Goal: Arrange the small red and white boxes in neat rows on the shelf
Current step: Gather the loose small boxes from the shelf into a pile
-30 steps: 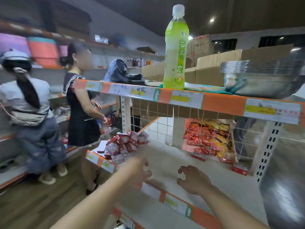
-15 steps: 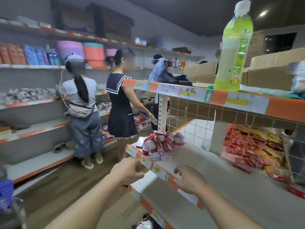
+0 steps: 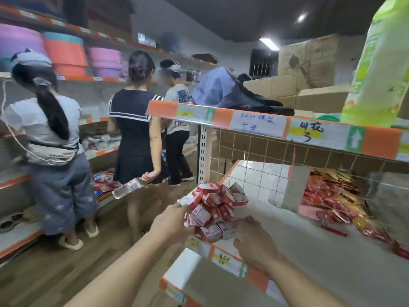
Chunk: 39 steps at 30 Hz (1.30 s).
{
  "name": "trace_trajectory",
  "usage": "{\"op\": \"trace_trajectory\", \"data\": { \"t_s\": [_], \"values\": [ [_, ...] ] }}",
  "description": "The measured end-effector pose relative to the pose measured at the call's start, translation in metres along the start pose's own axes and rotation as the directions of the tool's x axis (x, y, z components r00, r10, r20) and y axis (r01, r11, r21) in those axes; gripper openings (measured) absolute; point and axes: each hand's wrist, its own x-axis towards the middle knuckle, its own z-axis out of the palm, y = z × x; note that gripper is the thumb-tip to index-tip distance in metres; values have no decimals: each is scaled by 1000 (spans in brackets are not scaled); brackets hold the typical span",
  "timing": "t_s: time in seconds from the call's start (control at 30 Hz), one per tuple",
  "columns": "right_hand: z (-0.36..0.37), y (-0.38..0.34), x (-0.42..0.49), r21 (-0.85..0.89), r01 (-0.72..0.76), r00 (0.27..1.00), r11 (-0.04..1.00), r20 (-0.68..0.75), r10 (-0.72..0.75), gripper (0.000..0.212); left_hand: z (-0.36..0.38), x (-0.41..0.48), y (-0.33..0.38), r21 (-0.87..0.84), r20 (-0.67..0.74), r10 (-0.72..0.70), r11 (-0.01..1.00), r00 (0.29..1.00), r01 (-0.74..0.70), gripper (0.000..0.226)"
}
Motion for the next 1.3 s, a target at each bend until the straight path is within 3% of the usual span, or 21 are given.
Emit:
{"op": "trace_trajectory", "data": {
  "t_s": [0.3, 0.5, 0.63, 0.93, 1.2, 1.3],
  "values": [
    [20, 2, 25, 145, -21, 999, 989, 29, 17, 43, 13, 50, -9, 35, 97, 172, 984, 980, -176, 56],
    [15, 9, 35, 125, 22, 992, 992, 118, -37, 54, 18, 55, -5, 44, 87, 197, 979, 977, -201, 52],
    [16, 12, 39, 140, 34, 992, 990, 116, -50, 43, 15, 56, -2, 121, 95, 167, 977, 981, -178, 52],
    [8, 13, 37, 166, 57, 988, 985, 131, -79, 46, 6, 44, -17, -20, 80, 199, 980, 977, -198, 40],
    [-19, 31, 18, 164, -24, 998, 986, 58, 15, 49, -1, 44, 9, -111, 14, 255, 961, 967, -252, 43],
    [-32, 49, 3, 122, -31, 999, 992, 16, 29, 37, 9, 48, 31, -130, 22, 301, 946, 953, -295, 38]
  ]
}}
